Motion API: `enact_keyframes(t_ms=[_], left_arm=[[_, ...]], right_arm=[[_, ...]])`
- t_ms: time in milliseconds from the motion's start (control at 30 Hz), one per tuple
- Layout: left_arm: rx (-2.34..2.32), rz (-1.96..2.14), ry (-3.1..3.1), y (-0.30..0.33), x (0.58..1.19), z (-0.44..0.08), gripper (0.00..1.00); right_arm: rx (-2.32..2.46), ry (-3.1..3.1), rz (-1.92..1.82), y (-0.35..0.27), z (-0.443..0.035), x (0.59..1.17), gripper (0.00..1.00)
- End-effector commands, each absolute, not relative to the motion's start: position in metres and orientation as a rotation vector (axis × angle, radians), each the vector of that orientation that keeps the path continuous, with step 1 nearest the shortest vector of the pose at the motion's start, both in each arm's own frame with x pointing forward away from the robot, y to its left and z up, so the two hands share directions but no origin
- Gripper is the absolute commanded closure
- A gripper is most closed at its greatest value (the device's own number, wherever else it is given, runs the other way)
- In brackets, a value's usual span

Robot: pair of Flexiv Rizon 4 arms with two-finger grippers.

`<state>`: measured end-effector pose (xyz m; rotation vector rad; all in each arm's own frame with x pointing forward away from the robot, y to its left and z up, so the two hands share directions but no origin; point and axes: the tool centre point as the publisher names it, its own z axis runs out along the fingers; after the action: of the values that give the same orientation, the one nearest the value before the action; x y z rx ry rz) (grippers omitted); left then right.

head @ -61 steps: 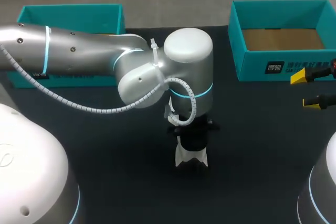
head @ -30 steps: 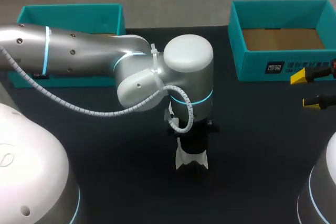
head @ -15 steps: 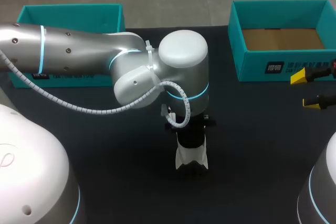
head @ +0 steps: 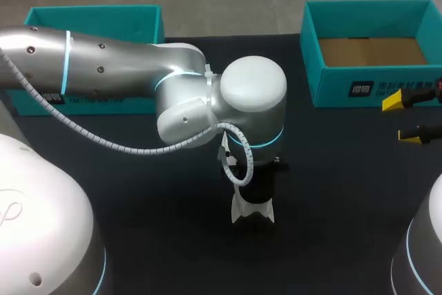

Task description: Take the shoe out of the shoebox, open the shoe tongue, remove and reinsert the insole, then place the shoe into the shoebox

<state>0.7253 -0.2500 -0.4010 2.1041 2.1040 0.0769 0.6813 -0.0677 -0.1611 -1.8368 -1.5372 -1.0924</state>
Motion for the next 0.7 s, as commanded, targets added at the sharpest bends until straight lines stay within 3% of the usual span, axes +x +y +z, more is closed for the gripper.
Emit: enact_keyframes(t_ms=[33, 700], left_arm=[[2.055, 0.168, 2.054, -0.242, 0.724, -0.378, 1.0], [1.998, 0.407, 1.962, -0.236, 0.761, -0.34, 1.0]], right_arm=[[-1.841, -1.537, -1.092, -0.067, -0.161, 0.68, 0.0], [-1.841, -1.537, -1.092, -0.067, -0.161, 0.68, 0.0]])
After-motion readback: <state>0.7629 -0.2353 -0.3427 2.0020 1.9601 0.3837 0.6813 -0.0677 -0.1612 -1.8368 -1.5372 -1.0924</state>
